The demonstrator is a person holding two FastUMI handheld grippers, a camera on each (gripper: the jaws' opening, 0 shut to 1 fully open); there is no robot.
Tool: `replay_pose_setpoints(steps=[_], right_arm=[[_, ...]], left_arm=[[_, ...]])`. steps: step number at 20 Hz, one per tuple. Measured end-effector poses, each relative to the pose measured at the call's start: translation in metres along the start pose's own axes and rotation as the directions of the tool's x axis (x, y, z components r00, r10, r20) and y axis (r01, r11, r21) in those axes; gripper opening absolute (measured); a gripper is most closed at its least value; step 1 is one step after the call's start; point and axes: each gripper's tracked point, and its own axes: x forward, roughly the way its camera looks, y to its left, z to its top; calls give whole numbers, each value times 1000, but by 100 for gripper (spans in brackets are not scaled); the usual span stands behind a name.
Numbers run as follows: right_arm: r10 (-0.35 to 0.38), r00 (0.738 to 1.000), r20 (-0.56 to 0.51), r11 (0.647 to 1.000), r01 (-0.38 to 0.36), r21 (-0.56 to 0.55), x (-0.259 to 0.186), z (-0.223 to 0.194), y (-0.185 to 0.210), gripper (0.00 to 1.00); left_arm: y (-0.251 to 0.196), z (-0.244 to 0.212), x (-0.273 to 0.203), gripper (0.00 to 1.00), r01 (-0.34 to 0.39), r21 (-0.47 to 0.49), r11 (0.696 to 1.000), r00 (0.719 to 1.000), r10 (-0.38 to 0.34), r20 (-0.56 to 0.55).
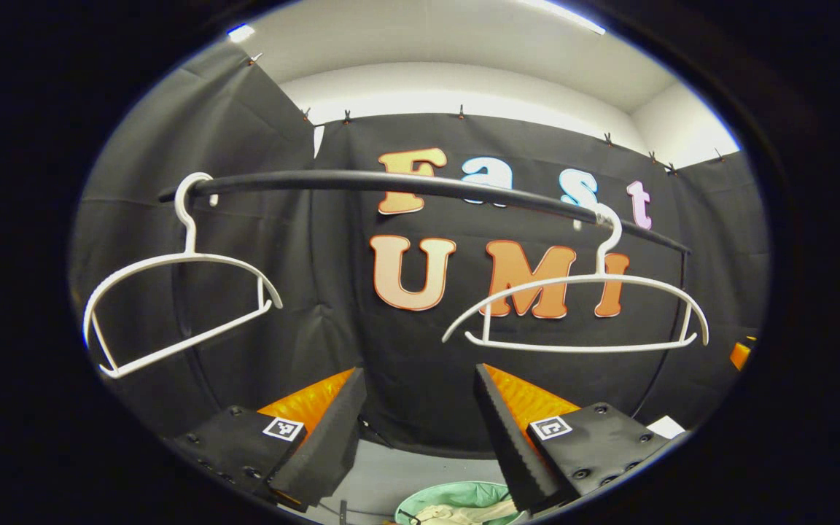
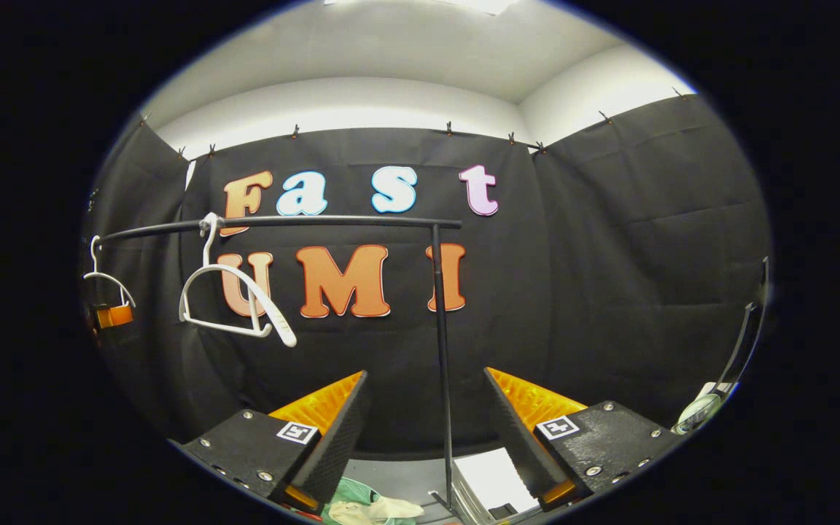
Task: Grasp the clothes on the hanger with both hands and then place them into the laundry hamper below.
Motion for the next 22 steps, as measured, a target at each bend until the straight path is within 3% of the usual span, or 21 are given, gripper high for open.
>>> replay_pose_setpoints(steps=[1, 10, 13, 17, 18, 22], right_arm=[[-4, 1000, 4, 1000, 4, 4, -1, -1, -3, 97], [-18, 1000, 15, 1000, 18, 16, 1, -6, -16, 94], [-20, 1000, 8, 999, 20, 33, 1, -11, -16, 94], [-19, 1000, -2, 999, 19, 43, 0, -17, -15, 94], [-21, 1000, -1, 999, 21, 41, 1, -16, -15, 94], [-22, 1000, 7, 999, 22, 43, -1, -14, -13, 94]], left_arm=[[1, 2, 0, 94, -2, -2, 1000, 1000, 2, 11], [3, 12, 3, 97, -1, 21, 1000, 999, 0, 52], [14, 17, 0, 94, -25, 23, 999, 998, 23, 63], [20, 20, -1, 100, -25, -13, 1000, 996, 26, 81], [23, 21, -1, 94, -30, -12, 999, 996, 31, 81], [29, 28, -3, 97, -40, 12, 999, 995, 38, 93]])
